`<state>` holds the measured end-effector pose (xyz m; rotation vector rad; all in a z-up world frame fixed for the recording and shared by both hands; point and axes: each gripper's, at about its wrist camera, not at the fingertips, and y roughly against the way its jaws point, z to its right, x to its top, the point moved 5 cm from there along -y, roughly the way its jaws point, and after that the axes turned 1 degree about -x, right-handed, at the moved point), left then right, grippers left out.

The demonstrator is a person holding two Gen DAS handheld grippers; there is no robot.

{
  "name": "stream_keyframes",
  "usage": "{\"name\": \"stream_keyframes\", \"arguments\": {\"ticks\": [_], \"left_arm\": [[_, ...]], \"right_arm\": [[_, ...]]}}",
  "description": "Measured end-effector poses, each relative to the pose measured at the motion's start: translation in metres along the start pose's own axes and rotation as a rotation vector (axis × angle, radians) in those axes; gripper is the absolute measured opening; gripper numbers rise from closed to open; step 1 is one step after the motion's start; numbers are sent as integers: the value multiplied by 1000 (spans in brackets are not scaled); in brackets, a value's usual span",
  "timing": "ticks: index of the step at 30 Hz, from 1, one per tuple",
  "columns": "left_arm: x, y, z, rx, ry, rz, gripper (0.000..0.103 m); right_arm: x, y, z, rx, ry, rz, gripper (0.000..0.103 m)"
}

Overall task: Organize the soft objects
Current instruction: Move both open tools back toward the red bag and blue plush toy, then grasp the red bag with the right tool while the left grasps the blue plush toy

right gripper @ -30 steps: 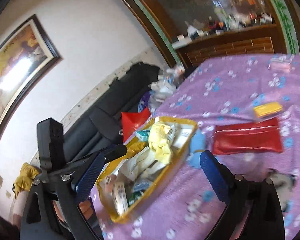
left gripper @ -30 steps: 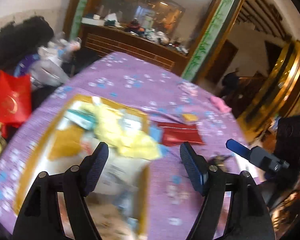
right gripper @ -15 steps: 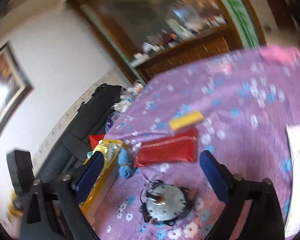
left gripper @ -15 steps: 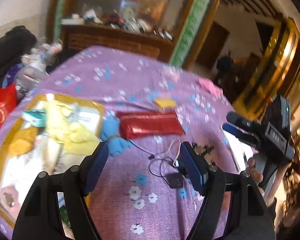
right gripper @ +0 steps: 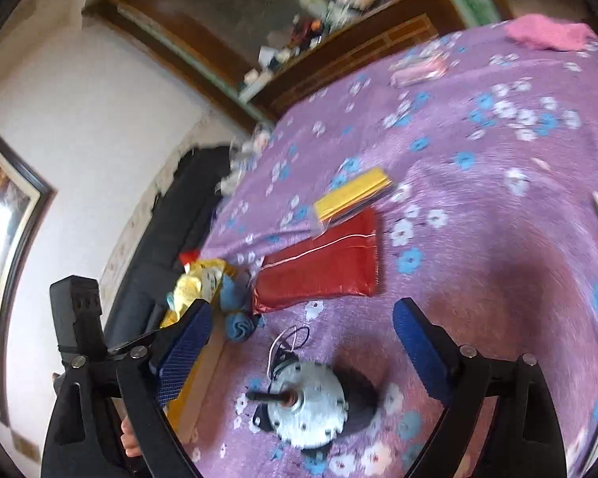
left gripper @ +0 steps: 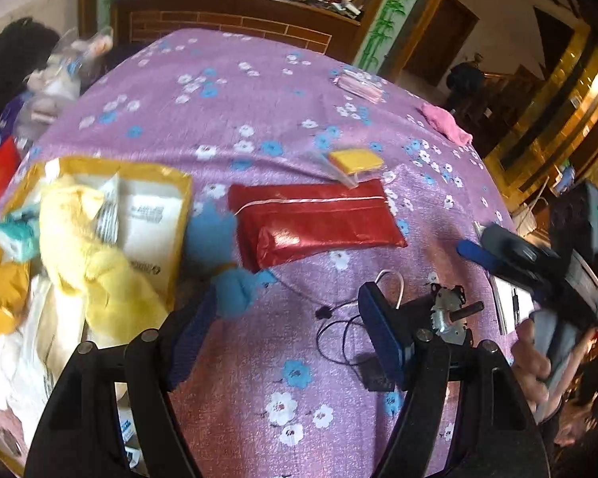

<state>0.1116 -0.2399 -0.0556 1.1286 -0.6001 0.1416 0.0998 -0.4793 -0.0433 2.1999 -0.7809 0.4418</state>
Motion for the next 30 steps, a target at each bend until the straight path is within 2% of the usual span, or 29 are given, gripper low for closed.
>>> {"name": "stream_keyframes", "arguments": {"ticks": [5, 7, 9, 11, 13, 14, 15, 16, 17, 18, 19, 21, 23, 28, 30], "left_arm": [[-9, 9, -8, -45, 42, 15, 73], [-10, 10, -10, -45, 47, 11, 73], [-10, 10, -13, -44, 58, 6, 73], [-8, 8, -14, -43, 57, -2, 73], [-6, 5, -15, -14, 49, -16, 73], [-5, 4, -16, -5, 43, -19, 73], [-3, 2, -15, -1, 38, -20, 73], [-2, -1, -15, 2, 37, -27, 73], [-1, -4, -15, 9, 41, -34, 73], [1, -7, -16, 18, 46, -40, 73], [4, -11, -15, 26, 45, -49, 73], [11, -19, -10, 34, 25, -67, 65], [14, -28, -10, 72, 15, -92, 61], [20, -46, -15, 116, 53, -162, 59], [19, -53, -14, 170, 36, -182, 49]], "right_arm": [[34, -49, 17, 13, -49, -148, 75], [42, -66, 27, 10, -94, -184, 72], [51, -79, 30, 62, -126, -220, 72], [58, -91, 29, 60, -113, -227, 69], [59, -99, 23, 3, -71, -253, 59], [59, -102, 20, -58, -28, -258, 46], [57, -103, 18, -86, -5, -273, 28], [56, -102, 16, -71, -6, -276, 25], [55, -95, 14, -51, -15, -262, 18], [53, -89, 12, -53, -13, -244, 16], [50, -80, 10, -68, -3, -216, 16], [37, -58, 10, -110, -6, -154, 15], [22, -35, 13, -96, -46, -95, 13], [9, -2, 21, -112, -60, 22, 12], [7, 1, 28, -93, -75, 39, 12]]}}
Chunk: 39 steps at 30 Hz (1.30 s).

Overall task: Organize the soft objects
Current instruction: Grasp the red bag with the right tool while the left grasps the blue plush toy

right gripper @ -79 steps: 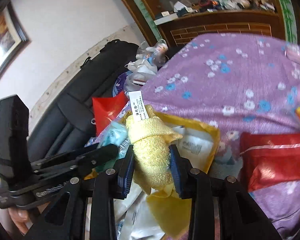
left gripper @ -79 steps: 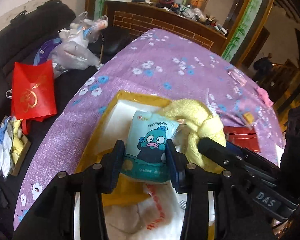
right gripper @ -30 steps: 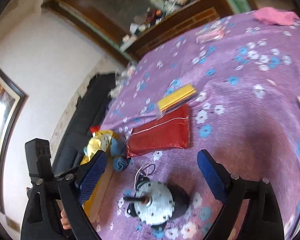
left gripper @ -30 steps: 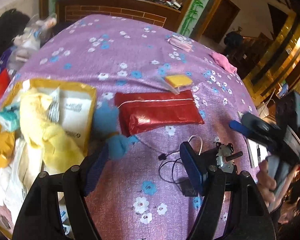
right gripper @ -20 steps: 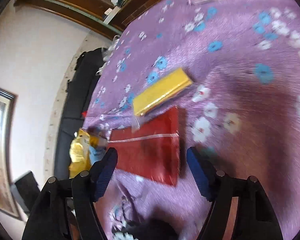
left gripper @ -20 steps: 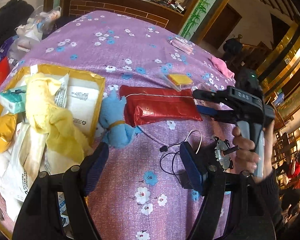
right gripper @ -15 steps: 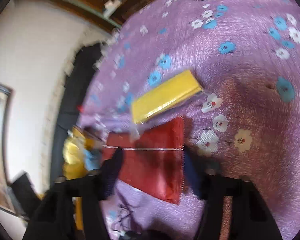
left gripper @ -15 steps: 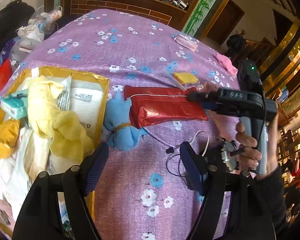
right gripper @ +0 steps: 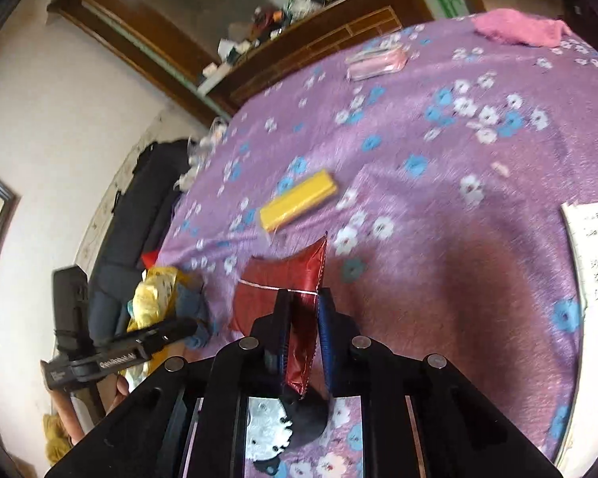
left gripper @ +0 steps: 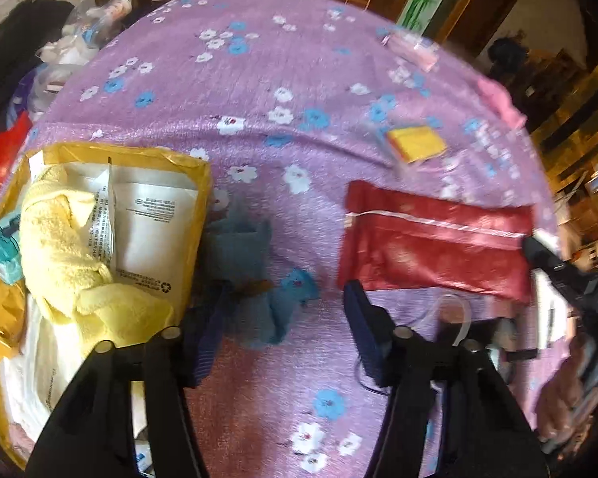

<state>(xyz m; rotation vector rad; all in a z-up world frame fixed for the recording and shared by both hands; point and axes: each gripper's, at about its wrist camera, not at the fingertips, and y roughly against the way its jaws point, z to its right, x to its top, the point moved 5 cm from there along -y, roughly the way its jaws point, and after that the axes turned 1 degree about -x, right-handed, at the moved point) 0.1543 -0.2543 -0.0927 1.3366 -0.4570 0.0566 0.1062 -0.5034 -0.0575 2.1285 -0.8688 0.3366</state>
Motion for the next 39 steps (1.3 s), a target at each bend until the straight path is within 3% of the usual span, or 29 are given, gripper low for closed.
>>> {"name": "stream_keyframes", "arguments": {"ticks": [2, 5, 8, 11, 14, 15, 17, 19, 22, 26, 28, 30, 33, 35, 37, 38, 39], "left_arm": [[1, -3, -3, 52, 13, -3, 38], [1, 4, -10, 48, 45, 15, 10], [-6, 12, -6, -14, 34, 14, 0], [-14, 26, 5, -84, 9, 42, 0], [-17, 33, 14, -101, -38, 82, 2], [-19, 31, 15, -92, -49, 73, 3], [-19, 22, 13, -44, -68, 34, 4], [-16, 16, 5, 11, -58, 38, 4], [-8, 10, -1, 85, -64, 55, 4], [-3, 2, -1, 79, -57, 36, 6], [0, -1, 0, 121, -69, 41, 16], [2, -10, 2, 157, -76, 24, 43], [3, -22, 12, 181, -124, 9, 44], [2, -26, 17, 132, -133, -5, 44], [3, -24, 14, 139, -115, 11, 34], [4, -21, 10, 136, -104, 22, 21], [4, -18, 6, 129, -93, 34, 19]], "right_arm": [[-5, 4, 2, 14, 1, 13, 12], [-5, 7, 3, 10, 5, 16, 12], [-1, 19, 6, 4, -11, 16, 12], [1, 30, 16, -59, -30, 31, 12], [1, 34, 20, -80, -47, 33, 21], [2, 35, 22, -89, -52, 47, 49], [6, 42, 21, -119, -36, 95, 89], [7, 43, 18, -149, -11, 117, 90], [0, 27, 12, -86, -17, 66, 91], [0, 5, 3, -40, 15, 22, 90], [1, -9, 1, -43, 46, -12, 93], [2, -23, 3, -59, 54, -37, 97], [-2, -39, -2, -152, 139, -41, 102], [-6, -47, -8, -233, 217, -45, 102], [-8, -46, -11, -250, 245, -48, 102], [-7, -43, -11, -234, 238, -39, 101], [-4, -37, -11, -210, 222, -24, 101]]}}
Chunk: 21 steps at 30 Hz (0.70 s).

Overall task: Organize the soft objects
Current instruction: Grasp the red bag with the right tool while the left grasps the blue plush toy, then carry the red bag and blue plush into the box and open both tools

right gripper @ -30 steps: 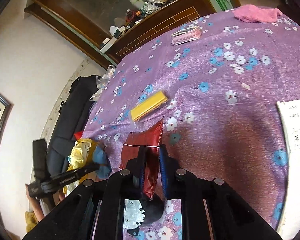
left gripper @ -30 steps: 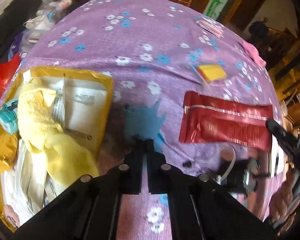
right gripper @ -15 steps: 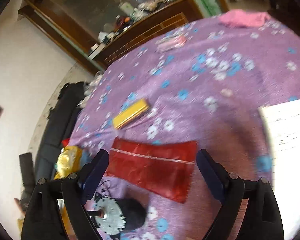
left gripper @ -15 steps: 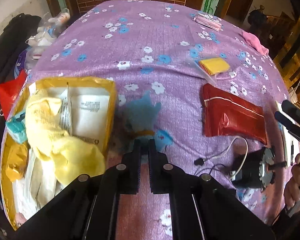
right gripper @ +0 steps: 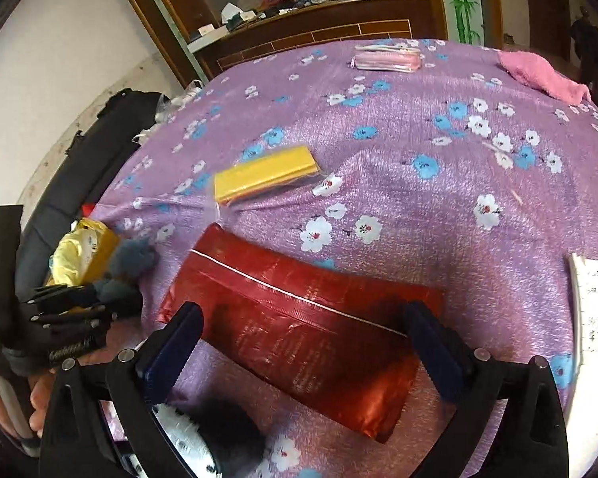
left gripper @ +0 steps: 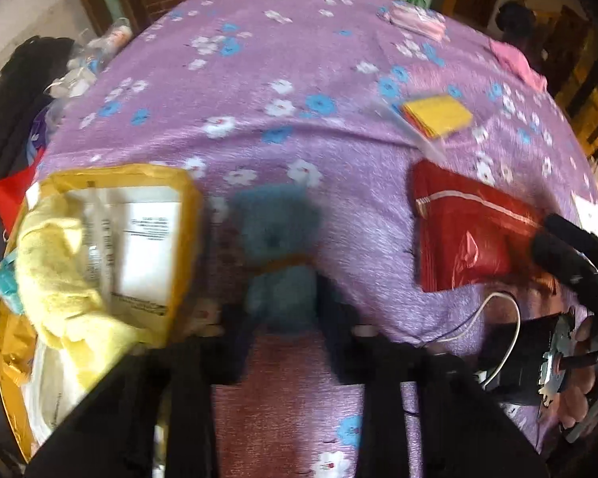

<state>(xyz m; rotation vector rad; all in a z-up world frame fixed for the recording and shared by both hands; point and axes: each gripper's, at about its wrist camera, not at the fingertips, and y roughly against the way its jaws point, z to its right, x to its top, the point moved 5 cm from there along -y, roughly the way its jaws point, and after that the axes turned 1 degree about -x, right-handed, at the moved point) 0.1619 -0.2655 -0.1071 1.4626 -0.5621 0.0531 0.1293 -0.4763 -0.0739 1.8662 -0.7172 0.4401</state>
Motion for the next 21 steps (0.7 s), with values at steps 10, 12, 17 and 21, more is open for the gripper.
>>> {"name": "stream_keyframes", "arguments": {"ticks": [10, 12, 17, 21], "left_arm": [[-46, 54, -10, -347, 90, 72, 17], [-56, 60, -6, -364, 76, 79, 17], [-69, 70, -8, -401, 80, 84, 17], [-70, 75, -13, -419, 95, 94, 17]], "right_arm": [[34, -28, -1, 169, 93, -164, 102], [25, -45, -4, 190, 141, -229, 101], [2, -44, -15, 139, 295, -246, 102], [7, -54, -15, 58, 311, -279, 93]]}}
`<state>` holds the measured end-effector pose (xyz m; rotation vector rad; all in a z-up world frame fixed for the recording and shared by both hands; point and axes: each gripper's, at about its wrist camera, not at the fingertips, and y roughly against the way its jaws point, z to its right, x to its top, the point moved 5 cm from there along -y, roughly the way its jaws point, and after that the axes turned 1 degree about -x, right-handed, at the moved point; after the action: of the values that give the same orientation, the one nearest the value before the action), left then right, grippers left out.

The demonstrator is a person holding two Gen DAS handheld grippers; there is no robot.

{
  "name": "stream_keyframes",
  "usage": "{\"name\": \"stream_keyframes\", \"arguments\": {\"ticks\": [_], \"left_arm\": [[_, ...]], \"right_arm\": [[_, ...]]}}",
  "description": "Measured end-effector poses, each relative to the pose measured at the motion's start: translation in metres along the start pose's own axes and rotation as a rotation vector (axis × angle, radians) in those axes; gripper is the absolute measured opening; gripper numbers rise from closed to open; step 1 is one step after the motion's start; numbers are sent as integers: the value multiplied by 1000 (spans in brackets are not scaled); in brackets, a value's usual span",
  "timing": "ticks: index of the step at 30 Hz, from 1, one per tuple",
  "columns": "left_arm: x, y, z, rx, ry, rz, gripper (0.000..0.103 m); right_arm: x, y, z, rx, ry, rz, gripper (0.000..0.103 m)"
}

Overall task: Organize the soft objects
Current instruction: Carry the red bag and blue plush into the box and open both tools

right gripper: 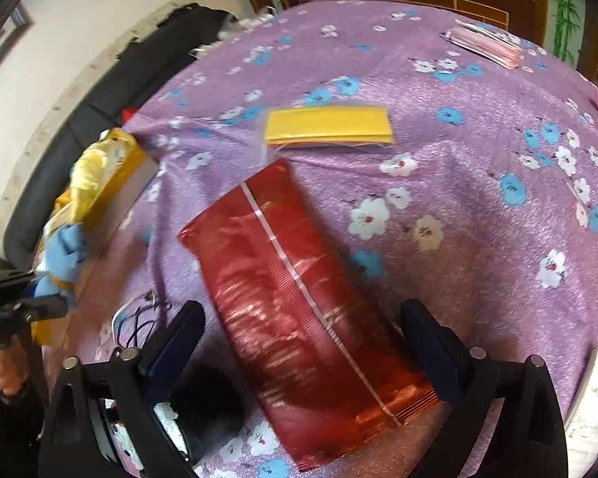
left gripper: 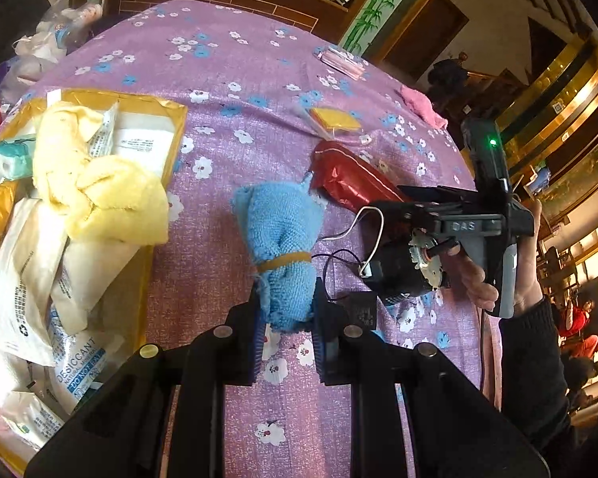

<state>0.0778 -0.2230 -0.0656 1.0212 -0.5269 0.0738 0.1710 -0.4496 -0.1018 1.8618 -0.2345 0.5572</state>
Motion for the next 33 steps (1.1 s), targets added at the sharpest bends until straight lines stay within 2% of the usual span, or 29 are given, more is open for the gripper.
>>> {"name": "stream_keyframes", "arguments": {"ticks": [1, 3, 6, 9, 14, 17, 19, 22, 26, 29, 33], "left_arm": [[-1, 3, -1, -11, 6, 4, 17], [-4, 9, -3, -17, 11, 11, 17], [-6, 16, -8, -30, 27, 17, 17], [-9, 26, -10, -47, 34, 35, 17], [-17, 52, -18, -57, 45, 75, 17], [-23, 77, -30, -47, 70, 123, 17], [-25, 94, -42, -39, 94, 155, 17], [-28, 114, -59, -1, 113, 195, 17], [-34, 132, -80, 39, 144, 233, 17], [-38, 134, -96, 79, 165, 240, 17], [-41, 133, -124, 100, 204, 237, 17]], "right_arm": [[3, -2, -2, -17, 14, -6, 91], [6, -1, -2, -16, -1, -2, 69], [7, 4, -5, -10, -37, 3, 57], [6, 24, -4, 4, -79, 61, 44], [-4, 64, -4, 39, -137, 158, 40], [-16, 107, -17, 56, -173, 264, 40], [-25, 139, -39, 98, -193, 349, 41], [-35, 160, -81, 177, -204, 408, 41], [-38, 139, -145, 279, -203, 398, 42], [-31, 105, -191, 367, -219, 347, 42], [-9, 59, -231, 383, -237, 281, 42]]}}
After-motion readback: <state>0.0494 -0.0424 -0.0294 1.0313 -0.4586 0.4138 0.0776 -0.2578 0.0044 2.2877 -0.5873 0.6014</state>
